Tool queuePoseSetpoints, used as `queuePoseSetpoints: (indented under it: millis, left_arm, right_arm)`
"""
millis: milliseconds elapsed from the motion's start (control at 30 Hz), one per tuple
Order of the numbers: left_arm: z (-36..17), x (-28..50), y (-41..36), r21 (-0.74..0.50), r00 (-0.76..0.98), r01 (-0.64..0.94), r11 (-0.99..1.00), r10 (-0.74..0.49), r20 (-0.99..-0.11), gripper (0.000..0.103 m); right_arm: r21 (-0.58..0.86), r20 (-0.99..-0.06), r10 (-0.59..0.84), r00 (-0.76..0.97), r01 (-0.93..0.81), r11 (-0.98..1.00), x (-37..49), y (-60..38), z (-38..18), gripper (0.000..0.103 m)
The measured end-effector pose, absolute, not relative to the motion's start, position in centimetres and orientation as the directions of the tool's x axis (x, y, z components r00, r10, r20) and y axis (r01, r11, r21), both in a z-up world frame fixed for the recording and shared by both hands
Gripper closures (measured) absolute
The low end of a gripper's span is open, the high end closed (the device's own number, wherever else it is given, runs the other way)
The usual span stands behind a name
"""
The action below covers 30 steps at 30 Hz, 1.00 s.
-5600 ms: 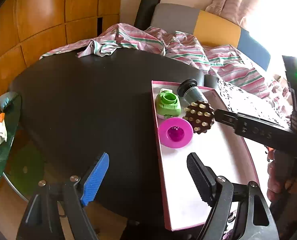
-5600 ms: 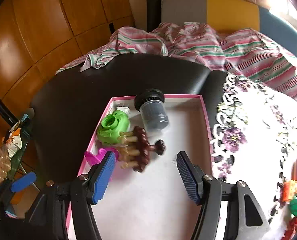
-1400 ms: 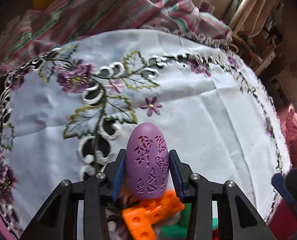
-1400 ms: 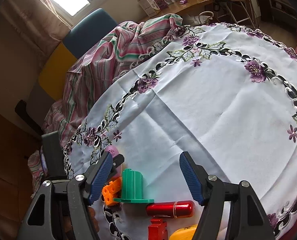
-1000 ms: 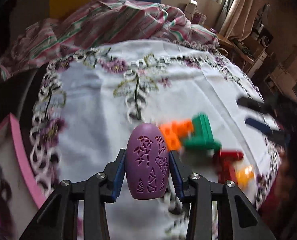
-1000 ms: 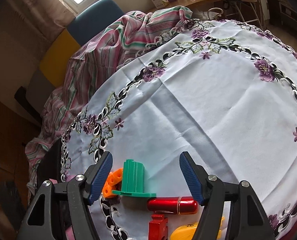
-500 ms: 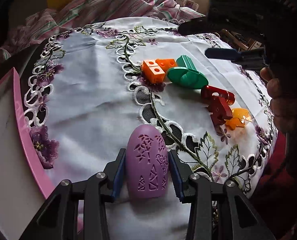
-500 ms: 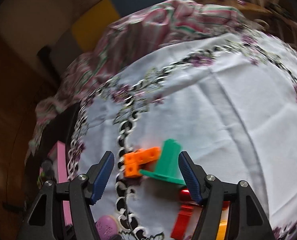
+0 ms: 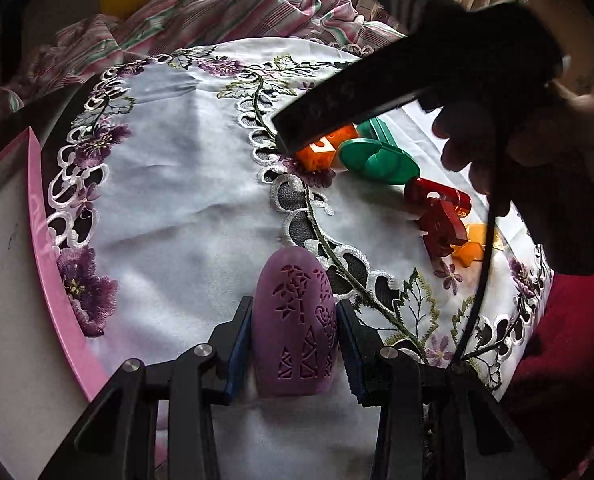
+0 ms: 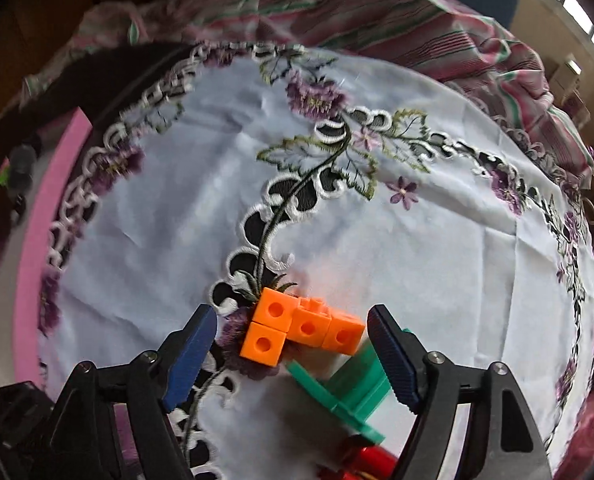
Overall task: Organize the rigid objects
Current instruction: 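Lift the purple egg with the left tool while the right tool grasps the orange cube blocks, then carry the purple egg into the tray and open the left tool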
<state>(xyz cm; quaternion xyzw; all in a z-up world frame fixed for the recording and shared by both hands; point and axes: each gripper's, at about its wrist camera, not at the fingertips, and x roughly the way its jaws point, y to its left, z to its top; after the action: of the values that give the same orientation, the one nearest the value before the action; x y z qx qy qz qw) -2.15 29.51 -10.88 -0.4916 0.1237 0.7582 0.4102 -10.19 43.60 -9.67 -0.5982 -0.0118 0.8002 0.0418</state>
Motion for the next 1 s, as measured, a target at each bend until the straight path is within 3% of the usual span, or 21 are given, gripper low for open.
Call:
queuePoseSetpoints:
  millis: [133,433,567,1000]
  left_arm:
    - [-10.9,-2.4,29.4,-0.239,-0.165,-0.738,-0.631,0.512,-0.843,0.062]
    - [-10.9,-2.1,29.5,-0.233,-0.180,-0.742,-0.629,0.521,-0.834,0.062]
    - [-10.9,-1.9,29.5,-0.218,-0.197,-0.744,-0.631,0.520,-0.831,0.062]
    - [-10.8,-0.5,29.2,-0.141,-0.256,-0.761,-0.633,0.494,-0.831,0.063]
  right_arm:
    - [-0.014,-0.963,0.036,-0.265,-0.082,-0.997,-9.8,44.1,-10.8,0.038]
    - [0.081,-0.918,-0.012,-0.397,-0.156,-0.984,-7.2,43.4,-10.3,0.038]
    - [0.022,-0.919,0.035,-0.392,-0.140,-0.990,-7.4,42.4,-10.6,0.038]
    - [0.034,-0.920,0.023,-0.392,-0.137,-0.990,-8.2,42.5,-10.7,0.038]
